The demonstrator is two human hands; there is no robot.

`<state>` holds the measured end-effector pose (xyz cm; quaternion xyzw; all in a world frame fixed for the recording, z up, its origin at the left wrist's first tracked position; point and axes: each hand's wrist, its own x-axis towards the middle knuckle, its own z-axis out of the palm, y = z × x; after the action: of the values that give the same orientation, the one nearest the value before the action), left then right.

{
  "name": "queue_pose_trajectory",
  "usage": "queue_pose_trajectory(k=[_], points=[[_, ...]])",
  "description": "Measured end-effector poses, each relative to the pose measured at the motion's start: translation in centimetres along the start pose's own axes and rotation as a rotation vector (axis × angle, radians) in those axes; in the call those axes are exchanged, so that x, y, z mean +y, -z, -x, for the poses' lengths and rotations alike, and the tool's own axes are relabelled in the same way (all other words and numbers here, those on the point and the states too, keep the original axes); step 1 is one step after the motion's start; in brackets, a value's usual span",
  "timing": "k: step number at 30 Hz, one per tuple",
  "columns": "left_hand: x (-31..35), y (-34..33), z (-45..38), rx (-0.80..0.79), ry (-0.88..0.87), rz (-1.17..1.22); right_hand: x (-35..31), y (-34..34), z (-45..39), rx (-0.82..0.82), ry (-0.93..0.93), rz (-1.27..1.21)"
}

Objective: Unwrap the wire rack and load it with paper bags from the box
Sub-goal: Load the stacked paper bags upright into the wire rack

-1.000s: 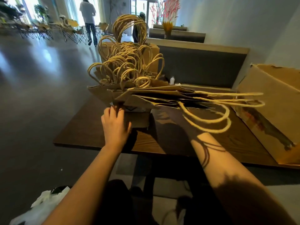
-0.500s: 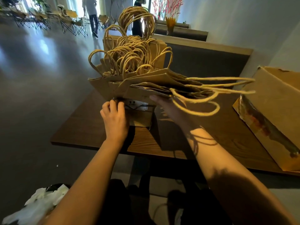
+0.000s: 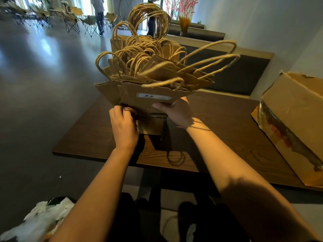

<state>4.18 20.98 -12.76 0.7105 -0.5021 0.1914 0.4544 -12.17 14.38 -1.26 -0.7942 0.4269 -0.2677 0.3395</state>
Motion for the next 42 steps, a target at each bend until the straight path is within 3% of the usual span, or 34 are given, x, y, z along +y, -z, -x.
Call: queue_pose_trajectory(k=[11, 21, 26, 30, 35, 39, 42], points=[[-0.3, -0.2, 1.0, -0.011, 0.013, 0.098, 0.7, -1.7, -0.7, 0.041, -0.044, -0.057], [-0.6, -0.6, 0.7, -0.046, 0.016, 0.149, 0.7, -2.2, -0.4, 0.048, -0.023, -0.257], [-0.9, -0.8, 1.1, -0.039, -0.020, 0.165, 1.2, -2.1, -1.1, -0.089, -0.030, -0.330], [-0.1, -1.1, 0.4, -0.094, 0.313, 0.204, 1.0, -1.8, -0.7, -0.169, -0.027, -0.347], [-1.3, -0.1, 1.1, -0.056, 0.061, 0.445, 1.0, -1.2, -1.0, -0.273, -0.037, -0.274], [-2.0, -0.3, 1.7, -0.175, 0.119, 0.425, 1.6, -2.2, -1.4, -0.200, -0.111, -0.144], [-1.8, 0.2, 1.5, -0.150, 0.127, 0.522, 2.4, -2.5, -1.7, -0.183, -0.144, -0.154]])
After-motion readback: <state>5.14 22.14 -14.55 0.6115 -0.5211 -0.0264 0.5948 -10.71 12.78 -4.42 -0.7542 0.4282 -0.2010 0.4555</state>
